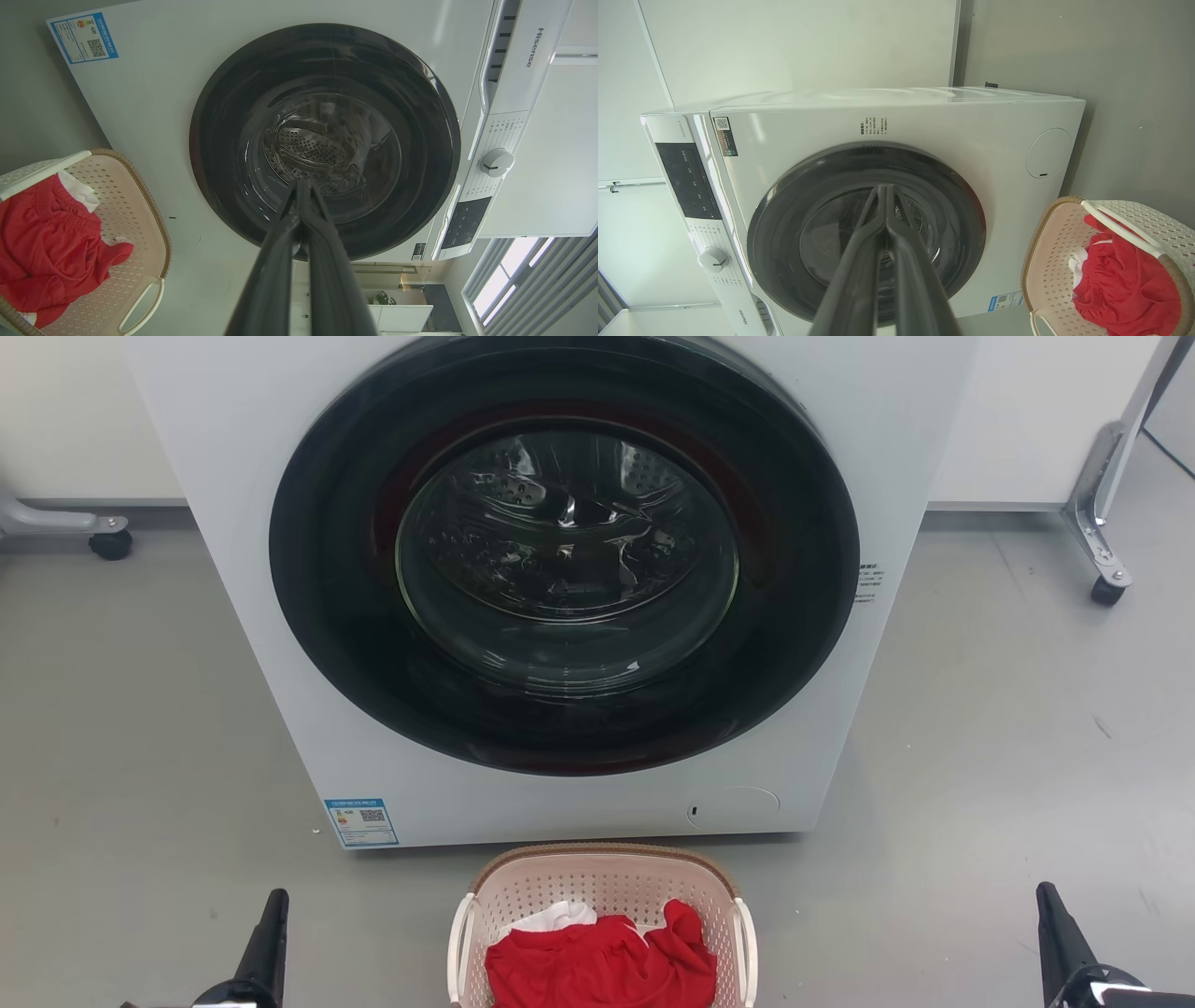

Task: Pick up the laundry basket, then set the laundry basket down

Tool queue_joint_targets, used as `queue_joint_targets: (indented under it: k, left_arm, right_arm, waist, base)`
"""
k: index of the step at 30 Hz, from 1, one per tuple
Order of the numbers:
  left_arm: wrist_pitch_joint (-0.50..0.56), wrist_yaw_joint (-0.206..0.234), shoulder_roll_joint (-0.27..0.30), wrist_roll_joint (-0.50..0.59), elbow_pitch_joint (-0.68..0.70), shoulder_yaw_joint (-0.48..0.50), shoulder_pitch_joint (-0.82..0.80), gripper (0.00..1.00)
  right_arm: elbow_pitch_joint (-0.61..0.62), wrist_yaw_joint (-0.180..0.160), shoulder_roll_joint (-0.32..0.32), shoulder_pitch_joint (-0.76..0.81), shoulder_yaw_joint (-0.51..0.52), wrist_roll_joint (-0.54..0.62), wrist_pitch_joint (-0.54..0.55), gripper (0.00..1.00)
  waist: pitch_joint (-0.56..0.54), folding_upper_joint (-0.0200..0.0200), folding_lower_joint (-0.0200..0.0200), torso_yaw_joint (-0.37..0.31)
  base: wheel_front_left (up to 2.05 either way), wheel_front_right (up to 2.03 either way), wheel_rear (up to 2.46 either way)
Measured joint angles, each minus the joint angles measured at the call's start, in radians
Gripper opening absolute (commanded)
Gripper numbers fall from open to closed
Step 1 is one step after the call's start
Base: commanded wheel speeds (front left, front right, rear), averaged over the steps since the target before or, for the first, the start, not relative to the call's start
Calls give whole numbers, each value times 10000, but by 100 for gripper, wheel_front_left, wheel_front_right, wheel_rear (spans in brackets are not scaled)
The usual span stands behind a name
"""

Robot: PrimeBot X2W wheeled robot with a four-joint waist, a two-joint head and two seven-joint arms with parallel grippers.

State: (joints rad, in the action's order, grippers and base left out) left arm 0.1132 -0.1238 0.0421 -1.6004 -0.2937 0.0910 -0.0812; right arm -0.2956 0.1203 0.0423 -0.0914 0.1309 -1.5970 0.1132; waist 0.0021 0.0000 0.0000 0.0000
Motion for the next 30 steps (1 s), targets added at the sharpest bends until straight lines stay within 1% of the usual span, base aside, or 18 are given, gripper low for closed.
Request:
queue_joint_targets:
  k: [4, 5, 12, 21, 25, 27, 30]
  left_arm:
    - [0, 0, 0, 0, 0, 0, 0, 0]
    - [0, 0, 0, 0, 0, 0, 0, 100]
    - [-10, 19, -144, 0, -594, -75, 616, 100]
    - [-334, 33, -142, 113, -447, -407, 637, 100]
    - [-489, 127, -140, 424, -337, -495, 637, 100]
    - [-640, 276, -140, 738, -224, -637, 634, 100]
    - [-731, 362, -134, 1129, -132, -736, 630, 100]
  right_arm:
    - [0, 0, 0, 0, 0, 0, 0, 0]
    - [0, 0, 0, 0, 0, 0, 0, 100]
    - [-625, -59, -247, 546, -98, 4, -13, 100]
    - [-585, -58, -244, 569, -516, 25, -357, 100]
    - [-577, -61, -240, 565, -606, 163, -466, 100]
    - [-537, -159, -238, 556, -732, 451, -633, 100]
    - [-485, -253, -230, 543, -851, 871, -729, 100]
  waist:
    - [0, 0, 0, 0]
    - [0, 0, 0, 0]
    - [0, 0, 0, 0]
    - [3, 0, 0, 10]
    - [4, 0, 0, 13]
    - [4, 0, 0, 14]
    - [6, 0, 0, 14]
  base:
    - [0, 0, 0]
    - [0, 0, 0]
    - [0, 0, 0]
    - [0, 0, 0]
    - [0, 0, 0]
    - [0, 0, 0]
    - [0, 0, 0]
